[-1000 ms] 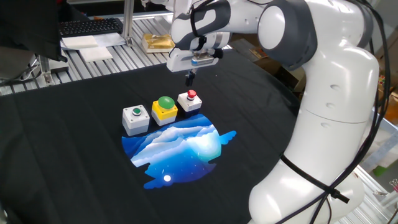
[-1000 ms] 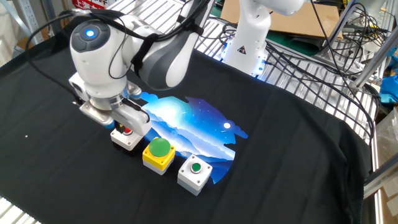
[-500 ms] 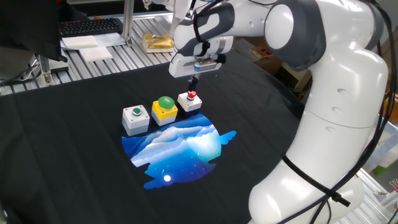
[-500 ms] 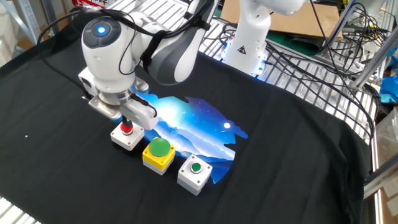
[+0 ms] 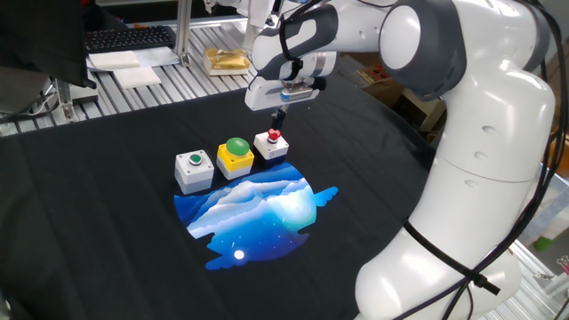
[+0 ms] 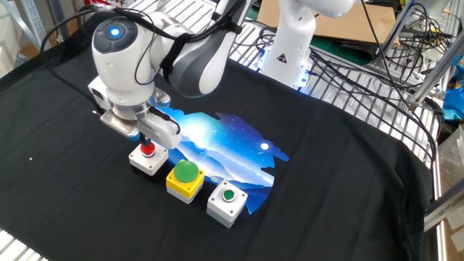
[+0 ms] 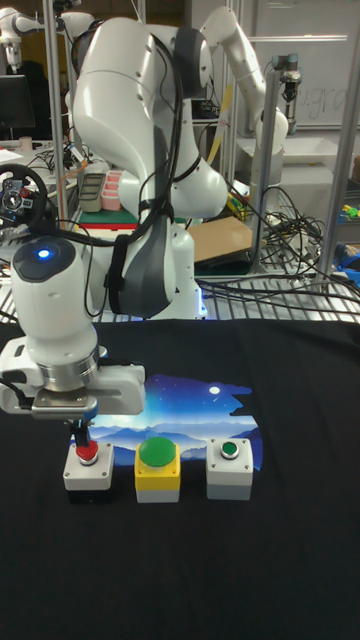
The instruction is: Press three buttons from left to right in sequence
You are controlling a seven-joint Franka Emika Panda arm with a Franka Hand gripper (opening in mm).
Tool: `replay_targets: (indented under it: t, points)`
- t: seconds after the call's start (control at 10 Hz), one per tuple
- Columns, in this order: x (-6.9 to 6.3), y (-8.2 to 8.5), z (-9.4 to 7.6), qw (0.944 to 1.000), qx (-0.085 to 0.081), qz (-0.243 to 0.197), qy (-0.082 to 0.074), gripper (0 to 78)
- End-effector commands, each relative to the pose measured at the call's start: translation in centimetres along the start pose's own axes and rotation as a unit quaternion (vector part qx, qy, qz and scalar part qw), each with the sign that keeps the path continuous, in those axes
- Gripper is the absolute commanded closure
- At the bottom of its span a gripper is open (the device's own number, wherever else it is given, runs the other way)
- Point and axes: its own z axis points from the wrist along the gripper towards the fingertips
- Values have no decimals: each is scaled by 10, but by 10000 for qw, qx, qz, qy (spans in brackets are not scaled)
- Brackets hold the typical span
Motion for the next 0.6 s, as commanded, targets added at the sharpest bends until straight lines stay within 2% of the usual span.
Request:
replay_targets:
  t: [0.1, 0.6]
  points:
    - [-1, 0, 0, 10000, -55, -49, 12, 776]
    - [-2, 1, 5, 9999, -72, -88, 11, 776]
